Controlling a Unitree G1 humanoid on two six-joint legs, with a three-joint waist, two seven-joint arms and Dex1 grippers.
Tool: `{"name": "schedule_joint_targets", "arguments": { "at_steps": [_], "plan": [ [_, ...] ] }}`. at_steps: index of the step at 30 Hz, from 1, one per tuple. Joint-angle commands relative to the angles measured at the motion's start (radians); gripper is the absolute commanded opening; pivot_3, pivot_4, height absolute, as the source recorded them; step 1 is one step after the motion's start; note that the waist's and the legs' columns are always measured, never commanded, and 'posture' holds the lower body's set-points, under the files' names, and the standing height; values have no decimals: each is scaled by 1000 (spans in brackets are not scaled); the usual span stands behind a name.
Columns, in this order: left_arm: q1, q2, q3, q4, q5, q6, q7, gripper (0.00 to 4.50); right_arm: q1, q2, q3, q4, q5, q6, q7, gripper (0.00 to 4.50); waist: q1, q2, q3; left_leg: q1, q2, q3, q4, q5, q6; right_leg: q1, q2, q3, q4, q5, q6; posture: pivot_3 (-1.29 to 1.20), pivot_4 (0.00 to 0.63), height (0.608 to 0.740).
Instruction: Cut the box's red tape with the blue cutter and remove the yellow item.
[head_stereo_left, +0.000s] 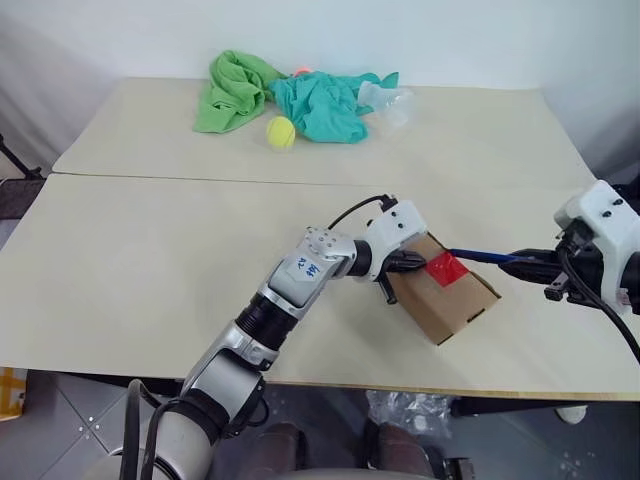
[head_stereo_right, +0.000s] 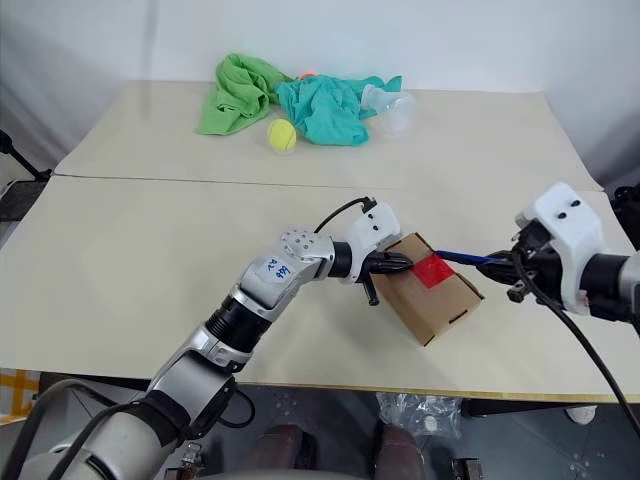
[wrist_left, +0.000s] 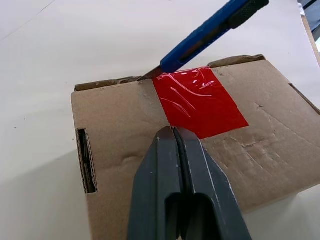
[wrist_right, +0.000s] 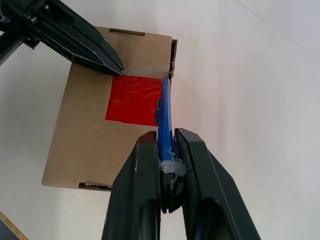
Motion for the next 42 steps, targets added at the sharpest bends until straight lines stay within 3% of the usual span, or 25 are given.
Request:
{"name": "schedule_joint_targets", "arguments": {
  "at_steps": [1,16,26,42],
  "plan": [
    [18,-2,-35,58,32,35,7,16,-9,-29,58,-1,24,27,39,172,0,0,0,0,0,0,0,0,0,0,0,0,0,0,0,0,150,740],
    [17,-8,-28,63,34,37,18,16,-48,-106,130,30,39,103,88,172,1,0,0,-1,0,-1,0,0,0,0,-2,4,-1,0,0,0,150,740],
    [27,-9,-30,47,33,35,24,16,-210,-106,242,88,27,97,92,172,-12,0,0,0,0,0,0,0,0,-1,-2,4,-4,0,-1,0,150,740],
    [36,-10,-31,36,34,37,32,16,-398,-228,467,192,-9,193,242,172,-15,0,0,-3,-2,-2,-1,0,0,-2,-5,4,-3,0,-1,0,150,740]
  ]
}}
